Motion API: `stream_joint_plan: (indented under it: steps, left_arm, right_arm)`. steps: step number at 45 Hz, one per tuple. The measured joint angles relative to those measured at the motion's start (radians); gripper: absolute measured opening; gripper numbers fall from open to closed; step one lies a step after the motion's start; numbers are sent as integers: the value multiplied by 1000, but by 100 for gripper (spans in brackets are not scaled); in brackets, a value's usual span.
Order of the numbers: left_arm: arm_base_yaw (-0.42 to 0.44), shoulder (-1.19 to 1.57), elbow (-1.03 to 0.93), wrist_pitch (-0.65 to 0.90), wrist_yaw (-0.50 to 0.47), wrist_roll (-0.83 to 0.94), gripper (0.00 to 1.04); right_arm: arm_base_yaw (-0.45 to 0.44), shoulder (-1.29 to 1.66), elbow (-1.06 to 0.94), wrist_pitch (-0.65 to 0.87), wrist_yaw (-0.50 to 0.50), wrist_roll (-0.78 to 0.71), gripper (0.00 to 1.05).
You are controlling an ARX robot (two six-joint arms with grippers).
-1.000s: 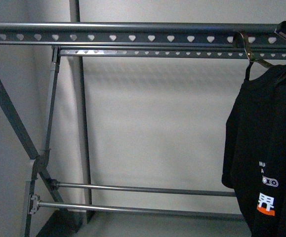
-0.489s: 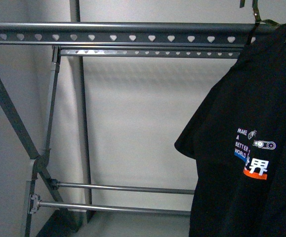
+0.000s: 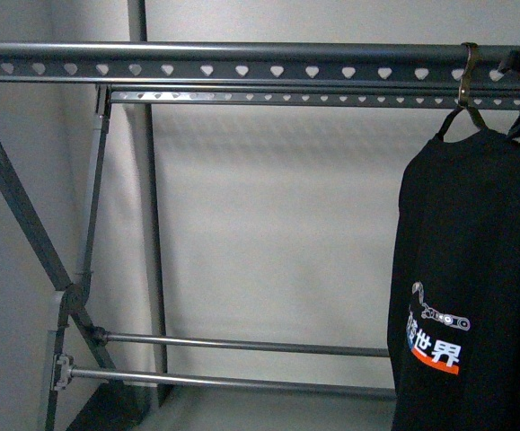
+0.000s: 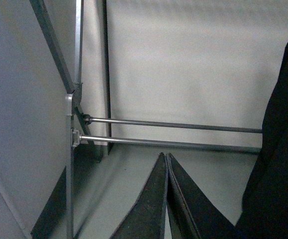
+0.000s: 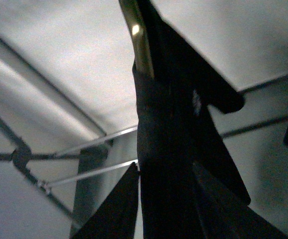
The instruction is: Hang clothes on hanger
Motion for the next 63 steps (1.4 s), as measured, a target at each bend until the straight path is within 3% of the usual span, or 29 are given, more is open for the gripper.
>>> stream_joint_plan:
  steps: [4, 8, 13, 15, 18, 22, 24, 32, 39, 63]
  left_arm:
    - [0, -36, 0, -38, 0, 0, 4]
    - [0, -66, 0, -67, 0, 0, 4]
    - [0, -94, 0, -97, 0, 0, 4]
    - [0, -140, 0, -152, -1, 0, 4]
    - [0, -223, 0, -255, 0, 0, 4]
    - [0, -266, 0, -274, 0, 0, 4]
    - [0, -267, 0, -275, 1, 0, 4]
    - [0, -268, 0, -275, 0, 0, 4]
    - [0, -268, 0, -275, 0, 0, 4]
    - [0, -268, 0, -275, 0, 0, 4]
  right_arm:
    - [-8, -170, -175, 247, 103, -63, 56]
    - [-24, -420, -365, 438, 103, -96, 75]
    - [-29, -764, -597, 460, 52, -117, 96]
    - [-27, -907, -695, 439, 51, -127, 99]
    - [9, -1080, -802, 375, 116, -182, 97]
    - [51, -1316, -872, 31, 64, -322, 79]
    - [57, -1370, -934, -39, 59, -360, 69]
    - [58, -1456, -1136, 14, 65, -401, 26]
    - [58, -1506, -1207, 45, 66, -407, 1]
    - [57, -1601, -1356, 91, 66, -407, 2]
